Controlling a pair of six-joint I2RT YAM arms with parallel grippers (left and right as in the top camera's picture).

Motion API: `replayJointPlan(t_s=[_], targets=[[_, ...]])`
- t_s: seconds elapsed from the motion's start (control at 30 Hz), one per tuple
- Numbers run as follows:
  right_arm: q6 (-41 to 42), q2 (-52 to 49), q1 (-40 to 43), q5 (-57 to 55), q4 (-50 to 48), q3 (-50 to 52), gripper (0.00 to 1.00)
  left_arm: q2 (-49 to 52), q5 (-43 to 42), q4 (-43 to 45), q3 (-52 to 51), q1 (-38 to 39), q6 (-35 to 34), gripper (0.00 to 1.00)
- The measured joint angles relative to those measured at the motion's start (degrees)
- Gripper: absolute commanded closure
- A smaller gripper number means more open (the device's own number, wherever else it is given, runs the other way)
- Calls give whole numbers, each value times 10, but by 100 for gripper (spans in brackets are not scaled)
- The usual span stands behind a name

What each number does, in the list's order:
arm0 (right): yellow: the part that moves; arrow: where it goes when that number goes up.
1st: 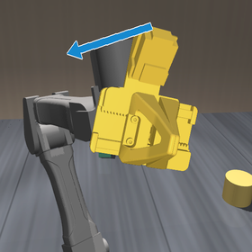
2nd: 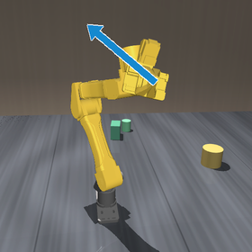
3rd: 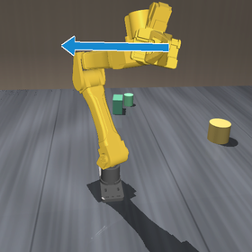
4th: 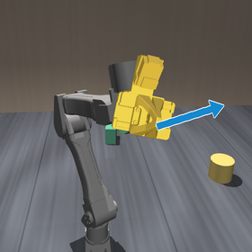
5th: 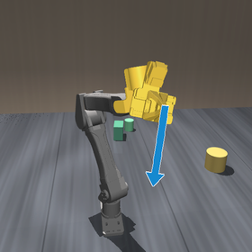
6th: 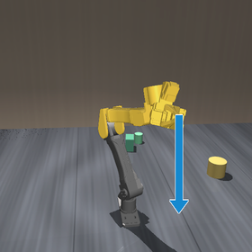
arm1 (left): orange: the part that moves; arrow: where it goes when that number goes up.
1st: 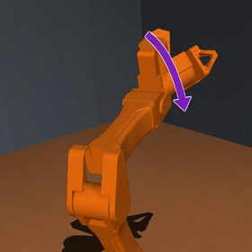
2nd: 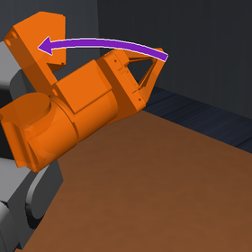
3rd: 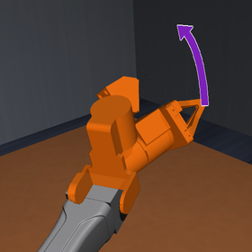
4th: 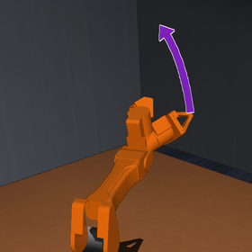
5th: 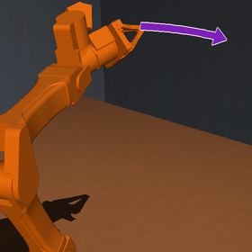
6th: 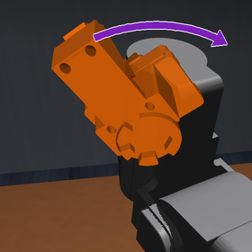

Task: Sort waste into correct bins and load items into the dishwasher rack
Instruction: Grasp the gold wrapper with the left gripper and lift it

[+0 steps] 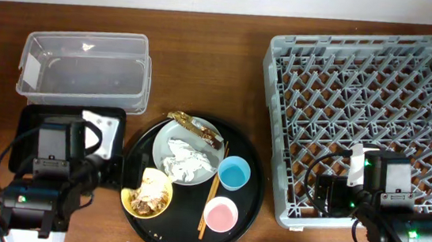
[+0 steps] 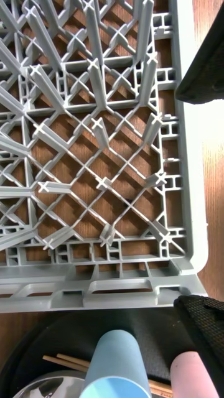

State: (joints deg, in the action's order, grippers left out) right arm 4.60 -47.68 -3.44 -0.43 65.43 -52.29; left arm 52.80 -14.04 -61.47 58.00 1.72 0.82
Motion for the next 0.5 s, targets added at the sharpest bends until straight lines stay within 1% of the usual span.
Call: replayJointPlan(t_s=[0.1,0.13,0.17,0.2,0.23,0.27,0.3,0.33,0.37,0.43,0.47,0.5], targets=[[0,0,0,0,1,0,1,70,-32,73,3,2,-31,2],[0,-1,0,0,-1,0,1,104,-35,99,3,9,-43,4],[0,-1,0,0,0,-1,1,174,-38,138,3,31,-72,5],[0,-1,0,0,1,-1,1,199,-38,157,3,43,-92,5],[0,-1,0,0,1,-1,1,240,-38,198,5,65,-118,9],[0,-2,0,0,0,-1,1,281,-41,221,5,88,-146,20],[0,-2,0,0,0,-1,1,347,-42,260,5,116,-202,24],[0,-1,0,0,2,-1,1,376,-42,295,5,130,-234,25],[-1,-2,0,0,2,-1,1,403,-42,332,7,145,-251,28],[0,-2,0,0,2,-1,1,454,-41,377,7,173,-273,34],[-1,-2,0,0,1,-1,1,472,-33,404,7,184,-278,34],[-1,-2,0,0,1,-1,1,479,-23,403,7,190,-281,33]])
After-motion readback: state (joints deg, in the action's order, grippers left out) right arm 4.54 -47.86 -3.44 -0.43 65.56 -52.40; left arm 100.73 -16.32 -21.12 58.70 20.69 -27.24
